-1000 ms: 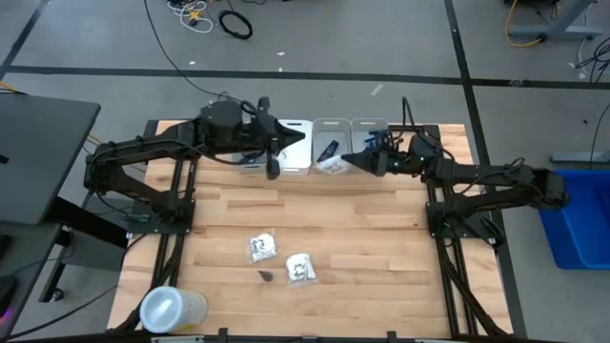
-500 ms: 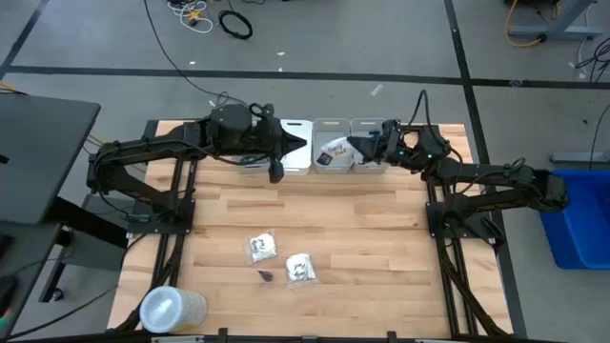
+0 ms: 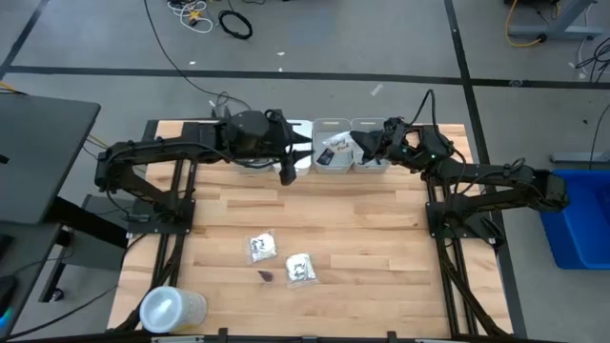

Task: Pick & Place Travel size toiletries
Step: Put the white cotton pack into the white bin

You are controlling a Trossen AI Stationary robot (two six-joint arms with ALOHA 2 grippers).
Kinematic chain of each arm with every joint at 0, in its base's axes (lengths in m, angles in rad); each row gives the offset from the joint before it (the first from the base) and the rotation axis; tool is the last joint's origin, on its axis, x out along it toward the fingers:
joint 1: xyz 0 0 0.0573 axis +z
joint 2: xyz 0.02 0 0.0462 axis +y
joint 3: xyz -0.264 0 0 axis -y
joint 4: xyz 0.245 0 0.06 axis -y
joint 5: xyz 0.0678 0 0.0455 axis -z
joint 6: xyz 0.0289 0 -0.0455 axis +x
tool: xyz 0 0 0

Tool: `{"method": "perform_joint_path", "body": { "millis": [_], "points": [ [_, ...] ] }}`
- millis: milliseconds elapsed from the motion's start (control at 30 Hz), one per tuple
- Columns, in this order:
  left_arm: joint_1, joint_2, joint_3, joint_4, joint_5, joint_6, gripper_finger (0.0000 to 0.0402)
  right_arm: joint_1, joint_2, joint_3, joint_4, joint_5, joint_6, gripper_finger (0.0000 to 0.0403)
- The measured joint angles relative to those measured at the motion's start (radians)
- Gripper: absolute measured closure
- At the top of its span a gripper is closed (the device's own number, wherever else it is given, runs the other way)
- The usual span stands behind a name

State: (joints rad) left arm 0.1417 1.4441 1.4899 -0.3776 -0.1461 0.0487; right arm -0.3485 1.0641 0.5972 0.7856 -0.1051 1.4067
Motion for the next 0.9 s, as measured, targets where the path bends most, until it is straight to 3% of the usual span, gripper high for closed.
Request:
{"method": "perform_joint_path", "body": {
  "millis": [200,367,567,900],
  "points": [
    [0.0,0.023,-0.001,0.01,-0.027,0.005,0.0165,0.0,0.0,0.0,0.004,0.0,-0.003,0.0403],
    [0.0,0.065,-0.001,0.031,-0.067,0.015,0.0128,0.0,0.0,0.0,0.002,0.0,-0.009,0.0403],
    [-0.008,0.099,-0.003,0.032,-0.08,0.061,0.0126,0.0,0.002,0.0,-0.025,0.0,-0.008,0.0403],
    [-0.009,0.111,-0.001,0.053,-0.102,0.098,0.016,0.0,0.002,0.0,-0.044,0.0,-0.009,0.0402]
  ]
}}
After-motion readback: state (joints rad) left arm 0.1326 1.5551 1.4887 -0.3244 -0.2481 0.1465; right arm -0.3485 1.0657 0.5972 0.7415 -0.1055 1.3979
